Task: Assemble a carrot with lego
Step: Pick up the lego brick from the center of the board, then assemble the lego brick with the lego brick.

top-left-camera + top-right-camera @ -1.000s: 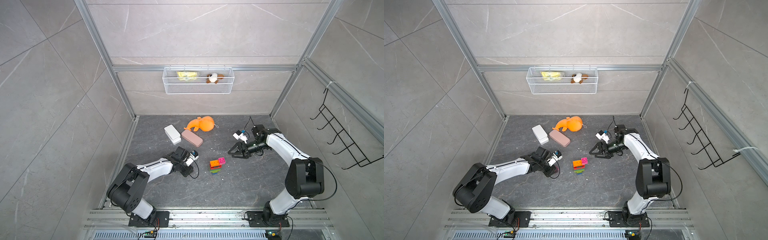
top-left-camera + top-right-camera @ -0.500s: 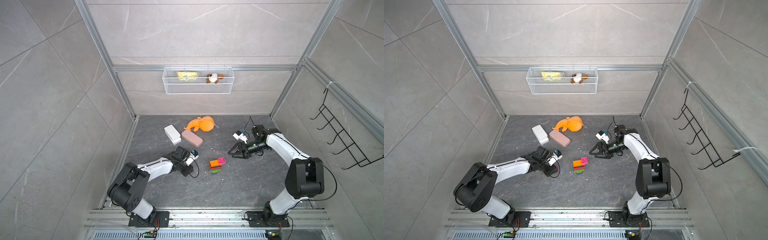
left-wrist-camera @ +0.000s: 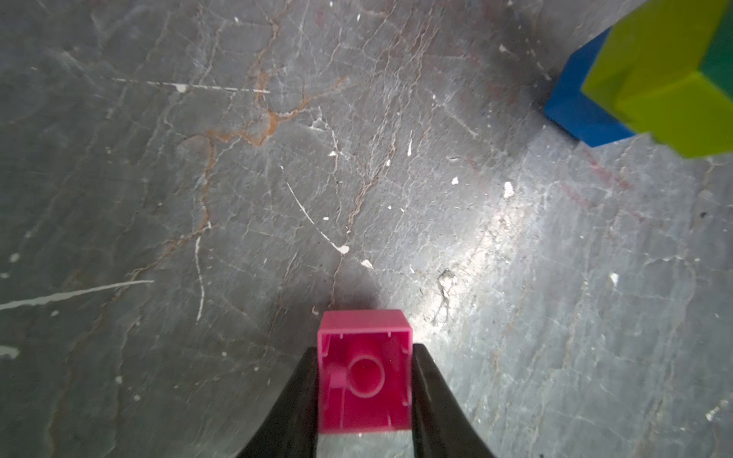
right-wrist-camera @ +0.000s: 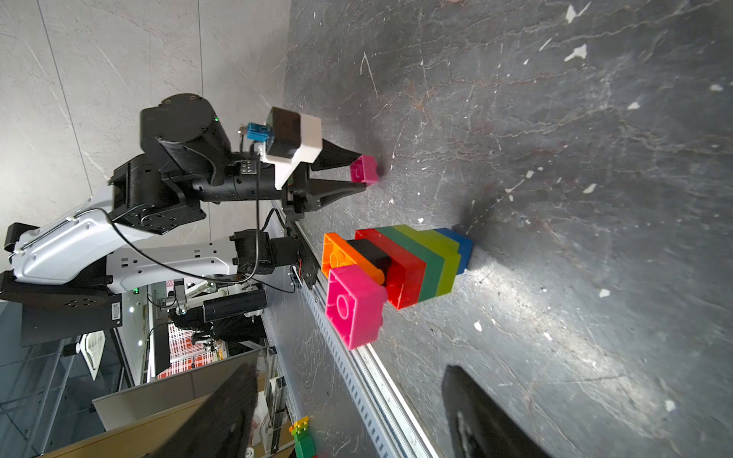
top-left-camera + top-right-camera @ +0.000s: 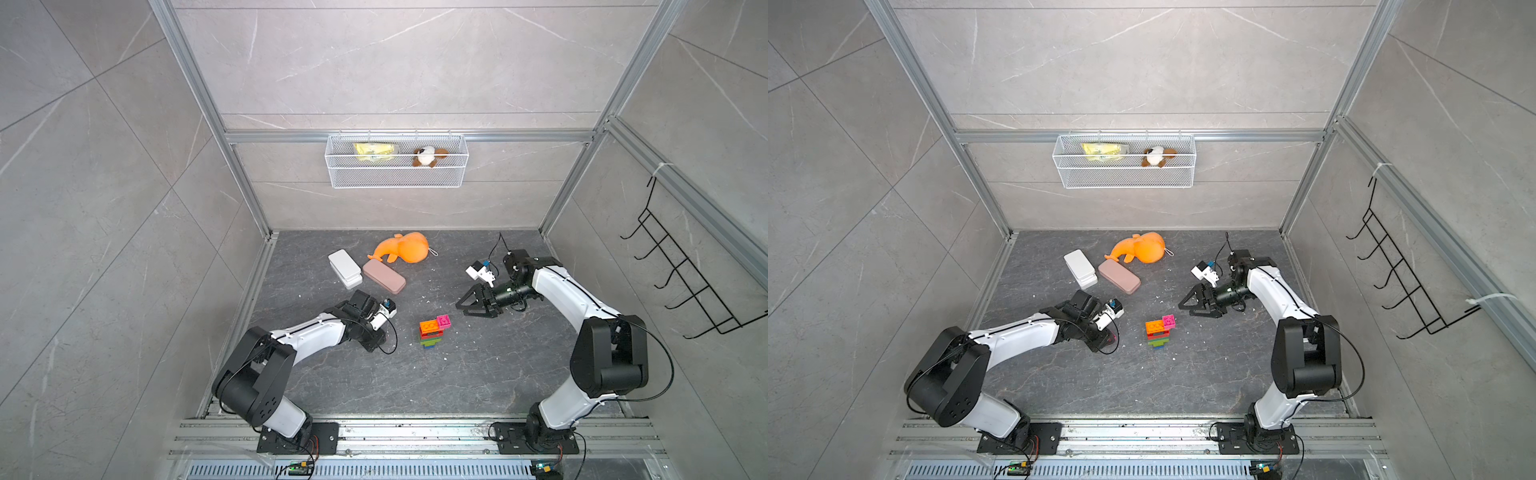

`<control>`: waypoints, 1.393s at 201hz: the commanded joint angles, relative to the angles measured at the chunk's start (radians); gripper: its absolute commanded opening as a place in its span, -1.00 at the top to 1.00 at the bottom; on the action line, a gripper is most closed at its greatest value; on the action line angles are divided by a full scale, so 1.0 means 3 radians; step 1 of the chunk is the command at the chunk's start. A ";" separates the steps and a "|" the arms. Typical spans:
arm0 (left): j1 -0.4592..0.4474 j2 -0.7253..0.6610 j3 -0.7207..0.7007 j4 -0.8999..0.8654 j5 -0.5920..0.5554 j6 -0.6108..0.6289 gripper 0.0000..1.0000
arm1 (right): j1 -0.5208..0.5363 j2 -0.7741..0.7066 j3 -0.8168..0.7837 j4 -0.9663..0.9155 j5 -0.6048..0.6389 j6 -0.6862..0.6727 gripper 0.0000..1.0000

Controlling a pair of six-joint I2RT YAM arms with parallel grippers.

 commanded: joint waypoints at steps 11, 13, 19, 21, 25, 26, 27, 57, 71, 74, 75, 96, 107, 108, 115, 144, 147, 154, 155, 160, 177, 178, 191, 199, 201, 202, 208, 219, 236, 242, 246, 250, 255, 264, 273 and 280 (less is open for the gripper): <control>0.0002 -0.0606 0.0394 -0.0348 0.0222 0.0051 1.00 | 0.0080 -0.0056 -0.0038 -0.0065 -0.0140 -0.0008 -0.53; -0.0002 -0.0633 0.0416 -0.0366 0.0233 0.0044 1.00 | 0.0084 -0.0052 -0.0039 -0.0065 -0.0151 -0.0011 -0.53; -0.0021 -0.0712 0.0469 -0.0413 0.0285 0.0040 1.00 | 0.0102 -0.0041 -0.0048 -0.0065 -0.0188 -0.0013 -0.53; -0.0028 -0.0734 0.0494 -0.0432 0.0292 0.0035 1.00 | 0.0115 -0.0037 -0.0048 -0.0069 -0.0202 -0.0017 -0.53; -0.0051 -0.0775 0.0535 -0.0463 0.0304 0.0027 1.00 | 0.0125 -0.0028 -0.0045 -0.0076 -0.0225 -0.0026 -0.53; -0.0056 -0.0782 0.0546 -0.0470 0.0304 0.0024 1.00 | 0.0130 -0.0024 -0.0044 -0.0078 -0.0232 -0.0032 -0.53; -0.0064 -0.0793 0.0556 -0.0476 0.0305 0.0026 1.00 | 0.0135 -0.0022 -0.0041 -0.0082 -0.0241 -0.0036 -0.53; -0.0437 -0.0735 0.1040 -0.0874 0.0241 0.0157 1.00 | 0.0231 0.0050 -0.0073 -0.0122 -0.0329 -0.0090 -0.51; -0.0601 -0.0587 0.1259 -0.1036 0.0165 0.0231 1.00 | 0.0263 0.0090 -0.0126 -0.0060 -0.0303 -0.0065 -0.50; -0.0630 -0.0552 0.1304 -0.1065 0.0151 0.0247 1.00 | 0.0271 0.0101 -0.0134 -0.0049 -0.0297 -0.0058 -0.50; -0.0638 -0.0535 0.1316 -0.1073 0.0146 0.0249 1.00 | 0.0272 0.0104 -0.0140 -0.0047 -0.0296 -0.0056 -0.50; -0.0771 -0.0300 0.1563 -0.1238 0.0132 0.0352 1.00 | 0.0285 0.0156 -0.0209 -0.0012 -0.0278 -0.0070 -0.48; -0.0804 -0.0210 0.1639 -0.1263 0.0126 0.0379 1.00 | 0.0295 0.0173 -0.0239 0.0032 -0.0258 -0.0057 -0.47; -0.0806 -0.0200 0.1648 -0.1264 0.0123 0.0382 1.00 | 0.0297 0.0174 -0.0241 0.0035 -0.0256 -0.0056 -0.46; -0.0818 -0.0150 0.1683 -0.1264 0.0153 0.0399 1.00 | 0.0302 0.0187 -0.0252 0.0054 -0.0264 -0.0054 -0.46; -0.0836 0.0052 0.1827 -0.1320 0.0184 0.0448 1.00 | 0.0365 0.0259 -0.0267 0.0124 -0.0246 -0.0039 -0.43; -0.0836 0.0075 0.1844 -0.1338 0.0187 0.0457 1.00 | 0.0378 0.0267 -0.0260 0.0131 -0.0243 -0.0036 -0.43; -0.0838 0.0123 0.1884 -0.1368 0.0177 0.0476 1.00 | 0.0388 0.0295 -0.0262 0.0144 -0.0240 -0.0034 -0.42; -0.0836 0.0128 0.1888 -0.1375 0.0174 0.0476 1.00 | 0.0389 0.0299 -0.0265 0.0147 -0.0240 -0.0034 -0.42; -0.0836 0.0159 0.1904 -0.1390 0.0160 0.0479 1.00 | 0.0391 0.0315 -0.0263 0.0154 -0.0242 -0.0034 -0.41; -0.0842 0.0227 0.1946 -0.1400 0.0179 0.0497 1.00 | 0.0406 0.0357 -0.0273 0.0180 -0.0239 -0.0037 -0.40; -0.0843 0.0225 0.1944 -0.1399 0.0175 0.0500 1.00 | 0.0406 0.0361 -0.0273 0.0183 -0.0239 -0.0035 -0.39; -0.0850 0.0250 0.1962 -0.1393 0.0180 0.0512 1.00 | 0.0411 0.0381 -0.0282 0.0201 -0.0247 -0.0042 -0.39; -0.0858 0.0268 0.1967 -0.1382 0.0182 0.0515 1.00 | 0.0409 0.0391 -0.0283 0.0204 -0.0250 -0.0041 -0.38; -0.0862 0.0273 0.1964 -0.1380 0.0182 0.0517 1.00 | 0.0410 0.0392 -0.0281 0.0202 -0.0249 -0.0043 -0.38; -0.0863 0.0274 0.1968 -0.1378 0.0182 0.0517 1.00 | 0.0411 0.0393 -0.0282 0.0201 -0.0247 -0.0046 -0.38; -0.0870 0.0282 0.1975 -0.1375 0.0187 0.0527 1.00 | 0.0411 0.0404 -0.0283 0.0201 -0.0245 -0.0044 -0.38; -0.0893 0.0294 0.1974 -0.1340 0.0197 0.0536 1.00 | 0.0411 0.0424 -0.0282 0.0201 -0.0244 -0.0058 -0.37; -0.0931 0.0324 0.1978 -0.1320 0.0223 0.0567 1.00 | 0.0408 0.0450 -0.0285 0.0196 -0.0244 -0.0074 -0.36; -0.0939 0.0340 0.1989 -0.1315 0.0214 0.0576 1.00 | 0.0411 0.0455 -0.0294 0.0200 -0.0244 -0.0079 -0.36; -0.0938 0.0353 0.1997 -0.1315 0.0206 0.0583 1.00 | 0.0411 0.0456 -0.0298 0.0201 -0.0247 -0.0080 -0.36; -0.0942 0.0368 0.2005 -0.1322 0.0198 0.0588 1.00 | 0.0411 0.0452 -0.0300 0.0201 -0.0249 -0.0080 -0.36; -0.0942 0.0381 0.2015 -0.1333 0.0186 0.0592 1.00 | 0.0411 0.0450 -0.0307 0.0206 -0.0244 -0.0080 -0.36; -0.0944 0.0406 0.2032 -0.1349 0.0162 0.0604 1.00 | 0.0411 0.0451 -0.0307 0.0206 -0.0222 -0.0075 -0.36; -0.0943 0.0419 0.2039 -0.1353 0.0142 0.0613 1.00 | 0.0411 0.0448 -0.0306 0.0206 -0.0210 -0.0071 -0.36; -0.0948 0.0431 0.2040 -0.1363 0.0132 0.0619 1.00 | 0.0406 0.0451 -0.0305 0.0206 -0.0205 -0.0070 -0.36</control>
